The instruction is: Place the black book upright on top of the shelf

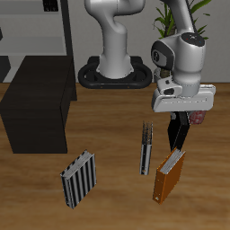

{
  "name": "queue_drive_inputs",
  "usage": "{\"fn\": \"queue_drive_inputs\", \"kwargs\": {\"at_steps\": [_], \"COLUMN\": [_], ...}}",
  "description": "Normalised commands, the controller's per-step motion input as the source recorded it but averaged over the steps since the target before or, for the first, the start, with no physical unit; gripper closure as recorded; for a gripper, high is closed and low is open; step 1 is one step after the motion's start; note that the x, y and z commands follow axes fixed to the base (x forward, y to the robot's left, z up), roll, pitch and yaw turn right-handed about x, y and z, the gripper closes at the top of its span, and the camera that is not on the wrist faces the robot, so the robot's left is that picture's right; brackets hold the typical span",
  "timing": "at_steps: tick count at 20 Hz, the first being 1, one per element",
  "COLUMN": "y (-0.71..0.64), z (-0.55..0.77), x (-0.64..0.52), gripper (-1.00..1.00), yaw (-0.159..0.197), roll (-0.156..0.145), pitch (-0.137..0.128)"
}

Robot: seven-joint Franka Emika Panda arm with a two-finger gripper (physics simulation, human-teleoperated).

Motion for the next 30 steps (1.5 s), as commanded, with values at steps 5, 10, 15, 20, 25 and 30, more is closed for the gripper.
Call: {"fn": "queue_drive_inputs", "kwargs": {"at_steps": [5,10,15,20,25,30], "y": [-0.05,-0.09,-0.16,-0.29,-0.42,-0.43], "z": [0.4,0.6,0.62,0.54,0.37,0.44], "x": [-0.06,-0.13,-0.19,-0.19,-0.1,-0.15], "gripper": [1.0,1.0,1.0,1.0,1.0,1.0], "yaw": [-0.01,-0.007,-0.001,-0.013,-0.013,-0.002], "roll": [0.004,0.026,0.032,0.06,0.04,0.058], "pitch": [-0.05,-0.036,-0.036,-0.01,0.036,-0.001]}}
